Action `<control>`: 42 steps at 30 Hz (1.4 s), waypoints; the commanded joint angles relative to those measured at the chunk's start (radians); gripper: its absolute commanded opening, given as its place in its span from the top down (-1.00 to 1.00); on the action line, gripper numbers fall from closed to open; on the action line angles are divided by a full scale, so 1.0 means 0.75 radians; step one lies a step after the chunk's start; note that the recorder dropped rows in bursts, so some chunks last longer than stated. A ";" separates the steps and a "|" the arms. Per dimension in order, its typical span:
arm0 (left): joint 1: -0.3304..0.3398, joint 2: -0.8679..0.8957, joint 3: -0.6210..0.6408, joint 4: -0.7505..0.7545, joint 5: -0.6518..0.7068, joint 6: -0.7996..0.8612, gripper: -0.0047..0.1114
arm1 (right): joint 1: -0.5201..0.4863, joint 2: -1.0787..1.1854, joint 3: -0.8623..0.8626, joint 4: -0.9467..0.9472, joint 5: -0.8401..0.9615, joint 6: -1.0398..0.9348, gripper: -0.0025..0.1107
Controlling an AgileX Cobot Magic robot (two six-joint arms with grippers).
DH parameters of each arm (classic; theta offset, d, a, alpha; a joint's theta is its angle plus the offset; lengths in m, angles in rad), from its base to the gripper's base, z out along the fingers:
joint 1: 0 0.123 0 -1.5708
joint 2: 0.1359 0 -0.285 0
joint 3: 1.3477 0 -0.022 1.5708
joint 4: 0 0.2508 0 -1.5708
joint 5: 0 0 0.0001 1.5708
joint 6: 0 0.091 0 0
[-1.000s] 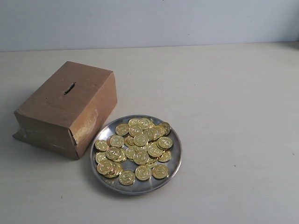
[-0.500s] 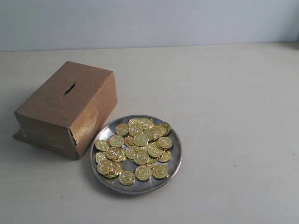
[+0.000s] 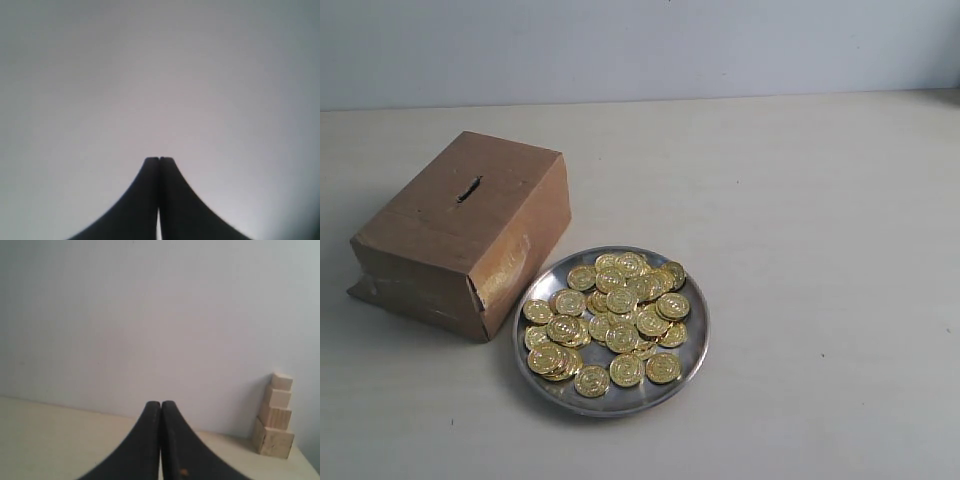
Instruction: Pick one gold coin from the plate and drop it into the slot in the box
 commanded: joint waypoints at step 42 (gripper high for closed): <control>-0.063 -0.006 0.298 -0.115 0.676 0.005 0.92 | -0.004 -0.005 0.520 0.073 -0.228 0.006 0.96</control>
